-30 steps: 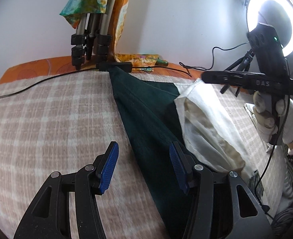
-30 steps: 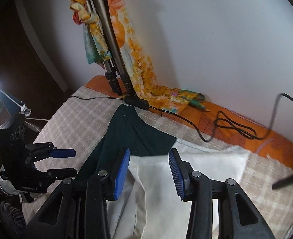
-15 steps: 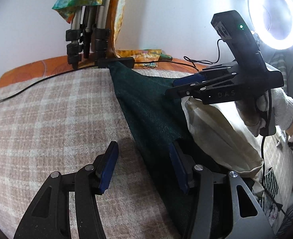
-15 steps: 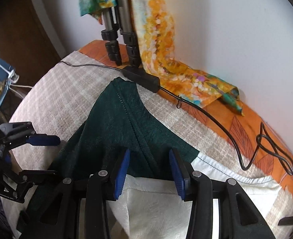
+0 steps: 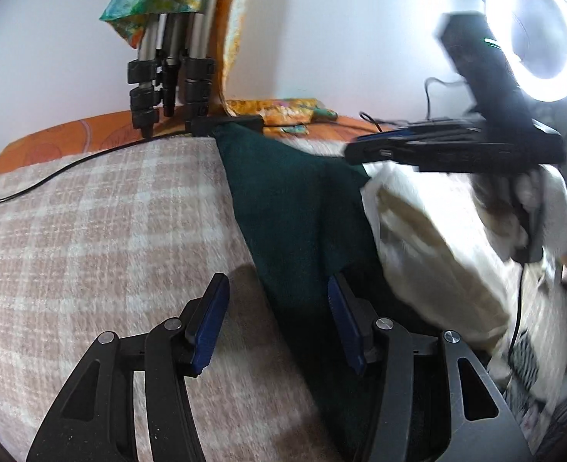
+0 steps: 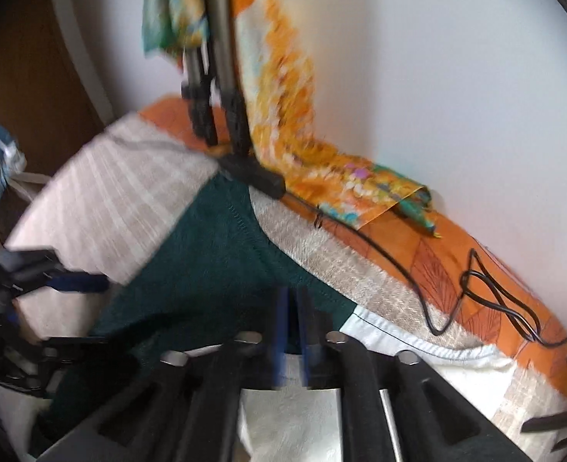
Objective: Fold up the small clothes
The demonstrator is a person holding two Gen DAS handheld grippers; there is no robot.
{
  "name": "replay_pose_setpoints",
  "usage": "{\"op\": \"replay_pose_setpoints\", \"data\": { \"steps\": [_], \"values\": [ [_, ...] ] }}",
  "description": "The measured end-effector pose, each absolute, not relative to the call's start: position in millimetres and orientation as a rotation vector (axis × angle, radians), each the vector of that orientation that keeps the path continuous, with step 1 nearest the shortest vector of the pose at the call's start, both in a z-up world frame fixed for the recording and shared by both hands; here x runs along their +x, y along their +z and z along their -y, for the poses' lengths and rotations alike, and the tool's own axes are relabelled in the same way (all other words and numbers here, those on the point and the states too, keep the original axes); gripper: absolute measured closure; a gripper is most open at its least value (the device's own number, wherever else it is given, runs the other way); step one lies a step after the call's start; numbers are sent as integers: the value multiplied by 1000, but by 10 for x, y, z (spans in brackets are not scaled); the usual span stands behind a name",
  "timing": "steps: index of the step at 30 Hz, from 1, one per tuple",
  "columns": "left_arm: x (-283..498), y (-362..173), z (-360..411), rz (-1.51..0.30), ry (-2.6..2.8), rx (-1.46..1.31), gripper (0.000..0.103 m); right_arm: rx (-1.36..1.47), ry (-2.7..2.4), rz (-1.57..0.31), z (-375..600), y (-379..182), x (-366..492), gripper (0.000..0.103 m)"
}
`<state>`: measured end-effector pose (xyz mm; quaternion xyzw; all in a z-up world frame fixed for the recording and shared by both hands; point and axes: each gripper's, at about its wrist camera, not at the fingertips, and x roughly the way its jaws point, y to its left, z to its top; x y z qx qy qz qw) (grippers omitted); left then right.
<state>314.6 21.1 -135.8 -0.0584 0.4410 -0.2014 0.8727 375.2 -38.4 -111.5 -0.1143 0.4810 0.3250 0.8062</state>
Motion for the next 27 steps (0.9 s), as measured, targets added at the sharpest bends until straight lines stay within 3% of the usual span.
{"op": "replay_pose_setpoints", "data": {
  "steps": [1,6,15,19,27],
  "values": [
    [3201,-1333,-245,-920,-420,-155,51,-205,697,-1009,484,-1034,3738,59],
    [3564,-1274,-338,-924,-434,-286,51,-120,625,-962,1053,-792,3649,61],
    [3954,-1410,-270,-946,-420,-289,54,41,476,-1047,1923,-1087,3671,59],
    [3995,-1414,-219,-920,-390,-248,62,55,458,-1065,1986,-1247,3775,59],
    [4139,-1428,-250,-921,-386,-313,58,51,483,-1044,1870,-1388,4025,58]
  ]
}}
